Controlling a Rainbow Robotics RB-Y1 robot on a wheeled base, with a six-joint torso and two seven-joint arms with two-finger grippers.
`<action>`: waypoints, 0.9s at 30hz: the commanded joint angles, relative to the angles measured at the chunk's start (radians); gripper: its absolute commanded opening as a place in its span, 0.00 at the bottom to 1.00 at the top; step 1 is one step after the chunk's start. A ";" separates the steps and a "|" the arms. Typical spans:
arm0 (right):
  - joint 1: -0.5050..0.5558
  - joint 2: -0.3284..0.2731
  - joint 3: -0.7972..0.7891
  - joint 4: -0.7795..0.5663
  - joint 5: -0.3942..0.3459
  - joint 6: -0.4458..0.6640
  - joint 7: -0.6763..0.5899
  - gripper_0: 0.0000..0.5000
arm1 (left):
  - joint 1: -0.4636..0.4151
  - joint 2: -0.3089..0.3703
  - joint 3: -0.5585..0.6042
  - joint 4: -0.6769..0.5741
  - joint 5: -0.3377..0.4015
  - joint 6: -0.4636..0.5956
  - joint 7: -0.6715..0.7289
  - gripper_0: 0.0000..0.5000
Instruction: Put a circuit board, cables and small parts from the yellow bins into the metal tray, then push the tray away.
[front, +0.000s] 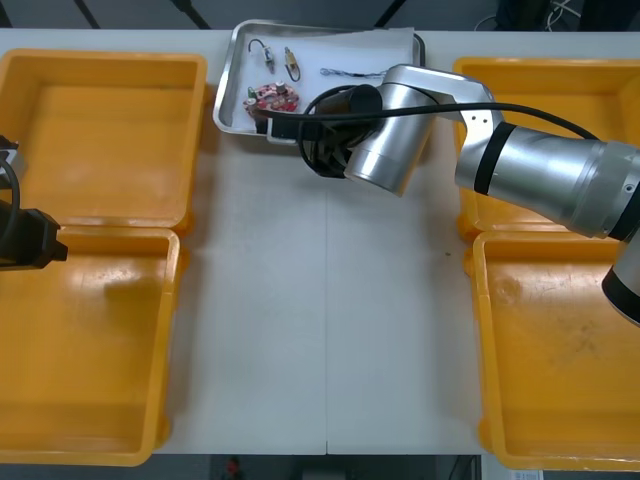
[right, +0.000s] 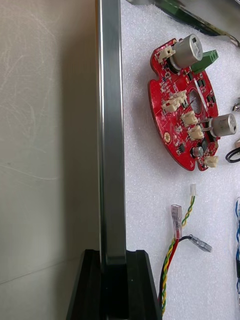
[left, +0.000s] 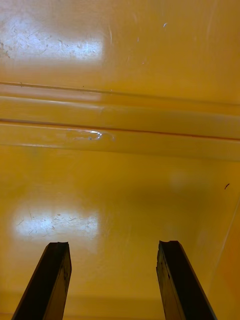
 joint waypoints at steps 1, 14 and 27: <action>-0.059 0.015 0.022 -0.004 -0.012 -0.013 0.041 0.17 | 0.018 0.045 0.016 -0.006 0.007 -0.002 -0.066 1.00; -0.065 -0.044 0.037 -0.148 -0.015 0.140 0.051 1.00 | 0.018 0.045 0.016 -0.006 0.007 -0.002 -0.066 1.00; -0.063 -0.169 -0.146 -0.385 -0.245 0.484 0.028 1.00 | 0.018 0.045 0.016 -0.006 0.007 -0.002 -0.066 1.00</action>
